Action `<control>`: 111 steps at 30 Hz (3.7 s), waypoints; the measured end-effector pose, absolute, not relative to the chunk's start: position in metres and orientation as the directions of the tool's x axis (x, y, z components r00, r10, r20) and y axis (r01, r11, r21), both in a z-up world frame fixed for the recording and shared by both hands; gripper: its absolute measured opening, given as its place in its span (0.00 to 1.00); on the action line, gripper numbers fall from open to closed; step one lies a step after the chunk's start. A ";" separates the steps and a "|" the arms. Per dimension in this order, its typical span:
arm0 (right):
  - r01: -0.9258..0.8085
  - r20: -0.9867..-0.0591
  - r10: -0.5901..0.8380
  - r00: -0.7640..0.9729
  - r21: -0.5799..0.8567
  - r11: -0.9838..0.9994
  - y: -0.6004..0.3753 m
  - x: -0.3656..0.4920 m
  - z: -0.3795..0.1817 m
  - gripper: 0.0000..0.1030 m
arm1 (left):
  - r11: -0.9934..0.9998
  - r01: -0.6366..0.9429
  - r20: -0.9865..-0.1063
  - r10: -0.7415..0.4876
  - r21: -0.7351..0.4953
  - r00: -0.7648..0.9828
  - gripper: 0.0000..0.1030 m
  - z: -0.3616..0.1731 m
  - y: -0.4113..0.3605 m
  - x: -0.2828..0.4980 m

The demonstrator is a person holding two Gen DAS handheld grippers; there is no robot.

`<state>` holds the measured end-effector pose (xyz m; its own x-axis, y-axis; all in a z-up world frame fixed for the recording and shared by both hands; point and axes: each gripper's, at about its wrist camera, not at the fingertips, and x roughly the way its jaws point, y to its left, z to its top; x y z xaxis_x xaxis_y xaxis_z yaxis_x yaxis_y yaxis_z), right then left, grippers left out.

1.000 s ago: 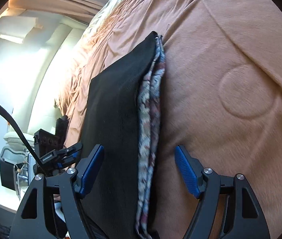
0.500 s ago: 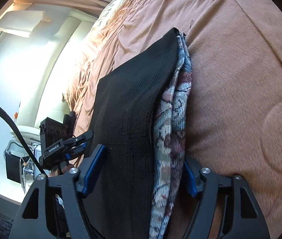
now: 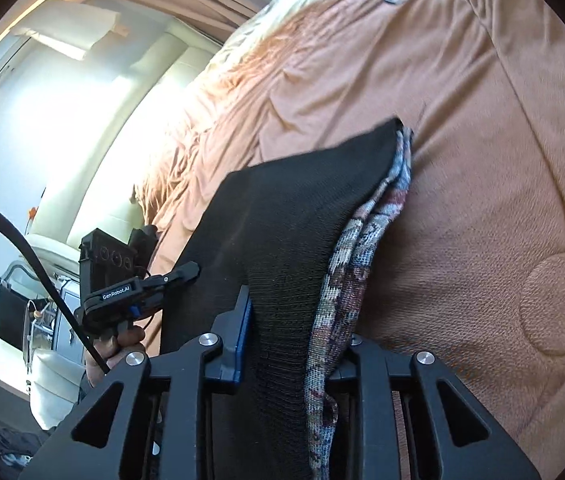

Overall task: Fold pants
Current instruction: 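Lift the folded shorts with both tools above the bed, then carry the folded black shorts with both tools toward the bed headboard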

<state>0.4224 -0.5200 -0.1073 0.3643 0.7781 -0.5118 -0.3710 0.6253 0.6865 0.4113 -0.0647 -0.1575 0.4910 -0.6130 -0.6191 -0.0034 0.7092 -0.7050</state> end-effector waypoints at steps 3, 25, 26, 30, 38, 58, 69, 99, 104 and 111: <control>-0.389 -0.499 0.779 0.381 0.677 0.624 -0.517 0.412 -0.100 0.21 | 0.707 0.023 -0.600 -0.616 -0.707 0.511 0.09 -0.143 -0.064 0.406; -0.558 -0.342 0.816 0.466 0.602 0.571 -0.484 0.363 -0.031 0.18 | 0.721 0.154 -0.459 -0.575 -0.676 0.677 0.09 -0.020 -0.020 0.371; -0.565 -0.337 0.818 0.465 0.599 0.568 -0.481 0.362 -0.028 0.18 | 0.723 0.157 -0.452 -0.569 -0.672 0.687 0.09 -0.013 -0.015 0.369; -0.591 -0.314 0.829 0.464 0.588 0.553 -0.463 0.359 -0.015 0.18 | 0.734 0.161 -0.432 -0.546 -0.659 0.718 0.08 0.010 0.005 0.363; -0.634 -0.278 0.847 0.453 0.567 0.525 -0.415 0.362 -0.001 0.18 | 0.743 0.166 -0.396 -0.516 -0.648 0.760 0.08 0.042 0.054 0.343; -0.689 -0.274 0.874 0.402 0.538 0.486 -0.265 0.363 0.007 0.18 | 0.764 0.154 -0.341 -0.446 -0.626 0.828 0.08 0.093 0.203 0.285; -0.725 -0.263 0.903 0.340 0.539 0.430 -0.170 0.381 0.001 0.18 | 0.787 0.095 -0.337 -0.366 -0.609 0.867 0.08 0.108 0.297 0.254; -0.762 -0.342 0.928 0.149 0.558 0.328 0.129 0.446 -0.065 0.15 | 0.804 -0.135 -0.401 -0.137 -0.579 0.906 0.08 0.050 0.538 0.254; -0.754 -0.368 0.922 0.124 0.569 0.328 0.176 0.463 -0.078 0.14 | 0.791 -0.193 -0.438 -0.103 -0.580 0.893 0.08 0.029 0.572 0.270; -0.725 -0.379 0.916 0.131 0.594 0.349 0.210 0.489 -0.091 0.13 | 0.781 -0.256 -0.504 -0.086 -0.569 0.860 0.08 -0.007 0.603 0.310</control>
<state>0.4889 0.2105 -0.0913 0.1309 0.9162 -0.3787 -0.7246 0.3492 0.5941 0.3103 0.6032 -0.0069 0.8596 -0.0855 -0.5037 -0.2558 0.7813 -0.5693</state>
